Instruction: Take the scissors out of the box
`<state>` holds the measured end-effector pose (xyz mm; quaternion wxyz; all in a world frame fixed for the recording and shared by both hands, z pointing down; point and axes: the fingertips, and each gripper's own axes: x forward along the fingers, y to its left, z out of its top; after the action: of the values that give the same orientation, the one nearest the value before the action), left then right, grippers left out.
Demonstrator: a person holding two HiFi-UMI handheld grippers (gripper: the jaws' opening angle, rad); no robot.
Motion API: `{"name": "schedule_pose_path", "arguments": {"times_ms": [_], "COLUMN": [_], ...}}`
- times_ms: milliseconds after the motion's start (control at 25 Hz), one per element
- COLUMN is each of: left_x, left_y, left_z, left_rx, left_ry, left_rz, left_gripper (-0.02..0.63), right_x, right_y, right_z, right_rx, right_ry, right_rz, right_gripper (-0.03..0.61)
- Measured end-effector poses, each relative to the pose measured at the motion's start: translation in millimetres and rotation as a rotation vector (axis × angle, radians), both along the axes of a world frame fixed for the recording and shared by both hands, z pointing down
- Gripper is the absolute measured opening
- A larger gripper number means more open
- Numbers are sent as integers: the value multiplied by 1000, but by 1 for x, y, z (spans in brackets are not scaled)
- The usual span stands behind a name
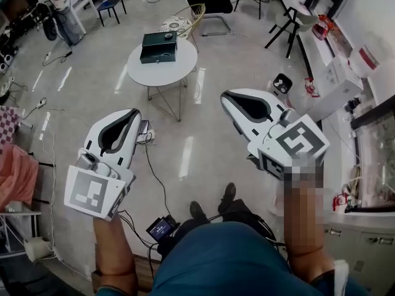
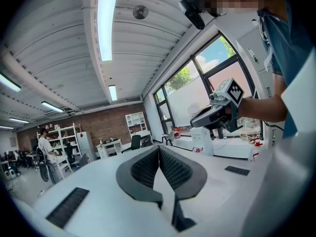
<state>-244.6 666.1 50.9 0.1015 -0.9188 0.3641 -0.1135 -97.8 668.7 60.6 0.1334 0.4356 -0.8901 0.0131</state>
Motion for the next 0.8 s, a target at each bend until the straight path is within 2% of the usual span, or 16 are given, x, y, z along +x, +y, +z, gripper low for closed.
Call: {"name": "schedule_pose_path", "arguments": {"times_ms": [320, 800], "left_x": [8, 62], "left_y": [-60, -152], "left_z": [17, 14], "left_rx": [-12, -21], "left_ry": [-29, -40], "left_rz": [-62, -175], "left_gripper": [20, 20], "right_x": [12, 60], "right_y": [-76, -189], "right_z": [17, 16], "right_rx": [5, 0], "right_ry": [-23, -35], "right_rz": [-48, -172], "right_gripper": [38, 38]}}
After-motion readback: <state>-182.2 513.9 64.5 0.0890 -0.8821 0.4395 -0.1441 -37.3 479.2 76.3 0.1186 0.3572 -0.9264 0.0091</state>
